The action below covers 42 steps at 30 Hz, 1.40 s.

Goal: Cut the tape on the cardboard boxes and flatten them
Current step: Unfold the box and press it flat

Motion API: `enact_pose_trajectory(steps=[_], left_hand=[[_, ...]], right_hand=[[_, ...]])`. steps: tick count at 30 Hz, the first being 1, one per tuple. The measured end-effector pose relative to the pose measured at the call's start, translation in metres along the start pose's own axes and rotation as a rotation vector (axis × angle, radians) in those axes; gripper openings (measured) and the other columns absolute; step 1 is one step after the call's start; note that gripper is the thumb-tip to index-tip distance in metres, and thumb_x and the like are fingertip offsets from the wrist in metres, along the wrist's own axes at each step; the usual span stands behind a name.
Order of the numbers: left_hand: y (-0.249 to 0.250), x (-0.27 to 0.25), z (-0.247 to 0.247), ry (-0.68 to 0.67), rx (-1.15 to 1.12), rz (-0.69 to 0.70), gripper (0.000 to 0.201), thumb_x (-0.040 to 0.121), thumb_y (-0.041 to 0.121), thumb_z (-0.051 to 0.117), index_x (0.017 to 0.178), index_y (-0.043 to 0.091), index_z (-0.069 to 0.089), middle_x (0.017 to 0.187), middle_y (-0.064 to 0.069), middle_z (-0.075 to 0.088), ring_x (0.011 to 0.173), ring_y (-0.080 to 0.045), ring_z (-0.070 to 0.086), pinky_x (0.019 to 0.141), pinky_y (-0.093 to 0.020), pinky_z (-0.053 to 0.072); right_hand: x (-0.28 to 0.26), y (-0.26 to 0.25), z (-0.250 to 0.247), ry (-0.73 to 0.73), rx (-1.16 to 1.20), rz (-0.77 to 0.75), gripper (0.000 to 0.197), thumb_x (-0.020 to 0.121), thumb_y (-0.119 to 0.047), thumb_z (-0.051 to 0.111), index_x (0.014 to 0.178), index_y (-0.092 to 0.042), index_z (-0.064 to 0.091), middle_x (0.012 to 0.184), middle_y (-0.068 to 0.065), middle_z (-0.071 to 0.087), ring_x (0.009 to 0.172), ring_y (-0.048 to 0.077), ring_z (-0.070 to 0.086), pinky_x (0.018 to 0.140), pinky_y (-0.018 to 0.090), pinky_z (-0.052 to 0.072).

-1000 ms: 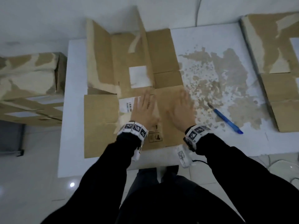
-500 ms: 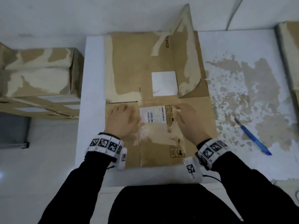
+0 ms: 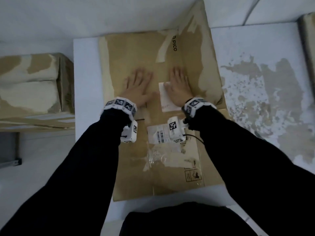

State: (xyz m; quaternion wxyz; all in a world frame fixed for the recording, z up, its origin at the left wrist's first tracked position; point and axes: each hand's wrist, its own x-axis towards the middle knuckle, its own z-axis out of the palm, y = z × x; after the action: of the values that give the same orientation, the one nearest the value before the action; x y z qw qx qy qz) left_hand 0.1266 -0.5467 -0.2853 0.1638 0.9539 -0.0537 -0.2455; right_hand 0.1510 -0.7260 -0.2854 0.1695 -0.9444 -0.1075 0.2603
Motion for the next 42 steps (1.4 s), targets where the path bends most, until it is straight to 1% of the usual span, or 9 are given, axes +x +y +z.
enact_pose_trajectory(steps=[5,8,11,14,18,24,29,35,42], left_hand=[[-0.031,-0.014,-0.002,0.070,-0.072,-0.137,0.094,0.087,0.065,0.047,0.151,0.030,-0.013,0.157,-0.006,-0.026,0.143,-0.025,-0.025,0.118,-0.046,-0.011],[-0.028,-0.029,-0.001,0.089,-0.100,-0.254,0.096,0.083,0.070,0.047,0.150,0.036,-0.012,0.156,-0.004,-0.027,0.144,-0.023,-0.025,0.115,-0.047,-0.012],[-0.028,-0.060,0.011,0.153,-0.208,-0.517,0.097,0.080,0.069,0.054,0.151,0.038,-0.004,0.158,-0.008,-0.020,0.146,-0.027,-0.016,0.115,-0.053,-0.004],[-0.014,-0.101,0.029,0.372,-0.318,-0.833,0.090,0.074,0.055,0.069,0.143,0.016,0.028,0.151,-0.018,0.022,0.139,-0.036,0.020,0.106,-0.056,0.027],[0.006,-0.124,0.048,0.532,-0.554,-0.993,0.075,0.077,0.051,0.070,0.129,0.003,0.043,0.135,-0.018,0.044,0.126,-0.035,0.039,0.099,-0.046,0.036],[0.004,-0.131,0.040,0.643,-0.652,-0.751,0.044,0.094,0.037,0.056,0.109,-0.004,0.056,0.112,-0.025,0.061,0.106,-0.037,0.056,0.084,-0.034,0.039],[0.055,-0.132,0.023,0.790,-0.658,-0.567,0.033,0.091,0.031,0.061,0.089,-0.001,0.054,0.088,-0.025,0.057,0.083,-0.032,0.054,0.074,-0.037,0.039],[0.206,-0.103,0.008,0.728,-0.885,-0.267,0.025,0.097,0.019,0.050,0.073,0.018,0.042,0.068,0.001,0.042,0.075,-0.017,0.042,0.058,-0.026,0.025],[0.419,-0.020,0.057,0.698,-0.932,-0.163,0.014,0.098,0.018,0.048,0.092,0.006,0.046,0.073,-0.004,0.045,0.079,-0.019,0.044,0.060,-0.026,0.025]], right_hand=[[-0.025,0.059,-0.021,0.106,-0.020,0.222,0.060,0.099,-0.050,0.023,0.150,-0.035,-0.005,0.159,-0.005,-0.012,0.145,0.027,-0.014,0.110,0.061,-0.007],[-0.057,0.107,-0.028,0.113,0.000,0.379,0.068,0.094,-0.060,0.028,0.149,-0.038,-0.005,0.159,-0.003,-0.013,0.145,0.029,-0.014,0.114,0.058,-0.003],[-0.080,0.120,-0.031,0.181,0.029,0.405,0.070,0.094,-0.053,0.041,0.151,-0.027,0.010,0.159,0.007,0.002,0.145,0.034,0.002,0.114,0.050,0.011],[-0.099,0.111,-0.015,0.366,0.087,0.548,0.066,0.090,-0.044,0.054,0.135,0.000,0.036,0.139,0.023,0.036,0.128,0.038,0.033,0.103,0.045,0.030],[-0.117,0.110,0.001,0.401,0.313,0.614,0.059,0.092,-0.040,0.054,0.123,0.010,0.044,0.127,0.026,0.048,0.120,0.038,0.046,0.095,0.041,0.037],[-0.148,0.109,-0.018,0.415,0.448,0.419,0.035,0.102,-0.027,0.036,0.114,0.004,0.047,0.109,0.021,0.057,0.103,0.033,0.054,0.071,0.030,0.030],[-0.194,0.146,-0.053,0.532,0.559,0.338,0.018,0.101,-0.020,0.039,0.084,-0.014,0.041,0.076,-0.003,0.044,0.082,0.020,0.044,0.059,0.025,0.021],[-0.264,0.276,-0.134,0.685,0.533,0.361,0.022,0.100,-0.021,0.042,0.082,-0.009,0.040,0.075,0.005,0.043,0.080,0.020,0.042,0.061,0.031,0.025],[-0.328,0.475,-0.222,0.695,0.392,0.465,0.027,0.100,-0.025,0.042,0.084,-0.004,0.044,0.084,0.016,0.045,0.084,0.025,0.044,0.064,0.025,0.019]])
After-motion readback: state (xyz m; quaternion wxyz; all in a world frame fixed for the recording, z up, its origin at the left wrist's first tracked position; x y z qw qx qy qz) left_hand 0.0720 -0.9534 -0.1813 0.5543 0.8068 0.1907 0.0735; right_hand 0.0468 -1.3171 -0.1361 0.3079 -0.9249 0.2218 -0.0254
